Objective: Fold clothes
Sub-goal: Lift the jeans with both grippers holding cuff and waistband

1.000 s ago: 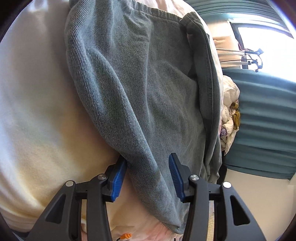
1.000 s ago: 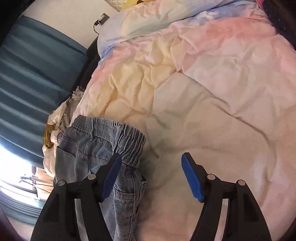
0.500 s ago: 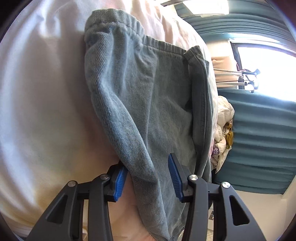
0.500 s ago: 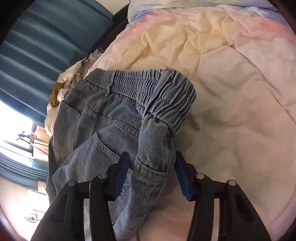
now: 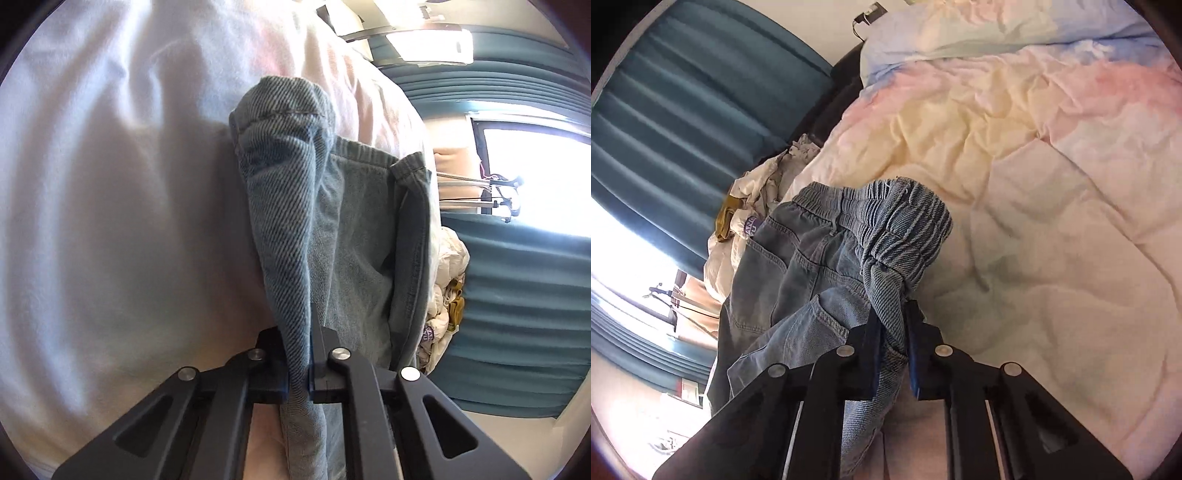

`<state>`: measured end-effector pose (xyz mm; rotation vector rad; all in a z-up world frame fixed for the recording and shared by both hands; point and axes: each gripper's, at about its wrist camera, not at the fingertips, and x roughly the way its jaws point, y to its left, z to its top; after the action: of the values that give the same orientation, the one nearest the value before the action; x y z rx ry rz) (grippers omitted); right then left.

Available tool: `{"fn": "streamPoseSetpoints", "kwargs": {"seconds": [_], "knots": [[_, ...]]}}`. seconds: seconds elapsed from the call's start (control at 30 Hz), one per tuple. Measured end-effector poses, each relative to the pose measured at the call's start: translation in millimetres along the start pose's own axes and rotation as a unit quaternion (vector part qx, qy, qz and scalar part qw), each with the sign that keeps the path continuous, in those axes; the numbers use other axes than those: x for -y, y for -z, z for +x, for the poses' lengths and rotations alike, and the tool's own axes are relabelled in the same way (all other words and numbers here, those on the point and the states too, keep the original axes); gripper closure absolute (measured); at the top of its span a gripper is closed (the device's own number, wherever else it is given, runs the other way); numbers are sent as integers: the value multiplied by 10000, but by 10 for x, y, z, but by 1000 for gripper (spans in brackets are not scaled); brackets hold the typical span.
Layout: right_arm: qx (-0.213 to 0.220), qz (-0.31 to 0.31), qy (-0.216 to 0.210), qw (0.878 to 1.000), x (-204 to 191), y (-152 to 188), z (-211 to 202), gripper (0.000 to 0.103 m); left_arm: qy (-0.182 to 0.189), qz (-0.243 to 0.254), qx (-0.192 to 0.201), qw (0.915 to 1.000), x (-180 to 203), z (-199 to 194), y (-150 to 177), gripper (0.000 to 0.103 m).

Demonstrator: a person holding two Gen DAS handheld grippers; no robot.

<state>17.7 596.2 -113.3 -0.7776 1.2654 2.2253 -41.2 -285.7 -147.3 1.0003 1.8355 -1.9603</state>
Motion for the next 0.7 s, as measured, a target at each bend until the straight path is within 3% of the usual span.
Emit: {"fn": "streamPoseSetpoints", "kwargs": {"seconds": [0.27, 0.53, 0.7], "knots": [[886, -213, -410, 9950, -236, -16, -714, 95, 298, 519, 629, 9962, 211, -449, 64, 100], [484, 450, -772, 9948, -10, -76, -756, 95, 286, 611, 583, 9960, 380, -565, -34, 100], [269, 477, -788, 9954, -306, -284, -570, 95, 66, 795, 500, 9956, 755, -479, -192, 100]]}}
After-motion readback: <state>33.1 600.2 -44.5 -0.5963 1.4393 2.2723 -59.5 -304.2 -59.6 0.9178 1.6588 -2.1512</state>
